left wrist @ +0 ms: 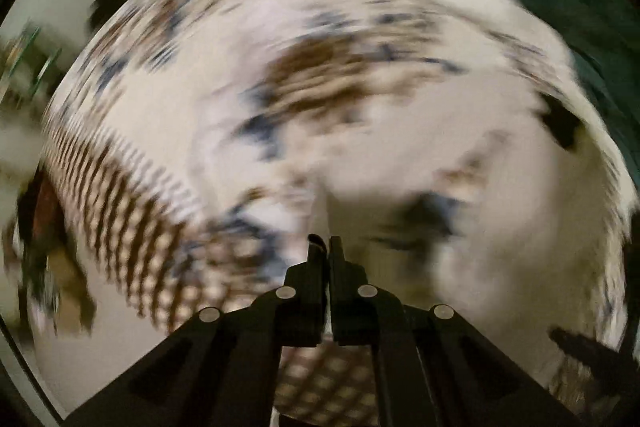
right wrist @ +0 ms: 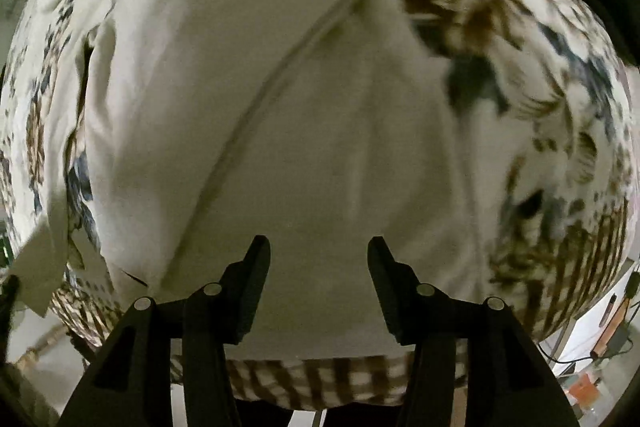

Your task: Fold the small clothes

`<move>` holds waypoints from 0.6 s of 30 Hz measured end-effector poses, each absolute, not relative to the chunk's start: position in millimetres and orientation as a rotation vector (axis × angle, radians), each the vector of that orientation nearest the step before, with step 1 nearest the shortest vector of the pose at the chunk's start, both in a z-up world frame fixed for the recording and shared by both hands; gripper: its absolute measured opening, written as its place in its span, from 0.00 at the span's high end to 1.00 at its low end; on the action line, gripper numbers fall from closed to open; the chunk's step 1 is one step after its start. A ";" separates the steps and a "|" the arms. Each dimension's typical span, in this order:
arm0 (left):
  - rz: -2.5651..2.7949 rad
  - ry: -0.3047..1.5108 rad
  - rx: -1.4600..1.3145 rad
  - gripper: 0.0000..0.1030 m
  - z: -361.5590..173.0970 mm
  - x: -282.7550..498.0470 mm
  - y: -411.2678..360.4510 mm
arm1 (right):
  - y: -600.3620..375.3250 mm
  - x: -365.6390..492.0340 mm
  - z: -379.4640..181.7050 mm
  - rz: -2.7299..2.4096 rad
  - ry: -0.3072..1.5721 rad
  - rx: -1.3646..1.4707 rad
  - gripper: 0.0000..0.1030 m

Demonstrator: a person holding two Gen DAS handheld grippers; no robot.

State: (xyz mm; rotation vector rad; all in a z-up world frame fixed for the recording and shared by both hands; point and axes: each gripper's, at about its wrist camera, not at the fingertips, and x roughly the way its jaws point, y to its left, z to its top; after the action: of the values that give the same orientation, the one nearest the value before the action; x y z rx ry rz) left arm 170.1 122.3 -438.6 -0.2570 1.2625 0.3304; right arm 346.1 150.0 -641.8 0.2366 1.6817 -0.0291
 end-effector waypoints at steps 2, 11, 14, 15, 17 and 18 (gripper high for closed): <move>0.196 1.250 -0.195 0.99 -428.2 182.7 74.2 | 123.6 337.7 -636.6 -0.043 1.667 0.255 0.49; -0.310 1.305 0.039 0.99 -444.1 176.6 -144.0 | -7.1 277.3 -633.2 -0.171 1.661 0.349 0.49; -0.382 1.336 0.137 0.99 -464.6 163.1 -184.7 | -55.1 253.8 -635.5 -0.201 1.677 0.370 0.49; -0.402 1.368 0.174 0.99 -477.6 158.1 -194.8 | -69.2 243.5 -637.1 -0.210 1.682 0.375 0.49; -0.397 1.413 0.207 0.97 -493.9 157.6 -199.8 | -93.5 225.2 -637.4 -0.216 1.689 0.390 0.49; -0.388 1.436 0.205 0.97 -502.0 157.5 -199.1 | -107.0 215.2 -638.0 -0.218 1.691 0.401 0.49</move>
State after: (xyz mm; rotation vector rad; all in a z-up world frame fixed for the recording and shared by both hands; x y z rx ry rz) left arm 157.5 -199.1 -502.0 0.2047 1.4358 -0.3883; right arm 215.2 -107.0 -638.0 0.4005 1.6907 -0.2184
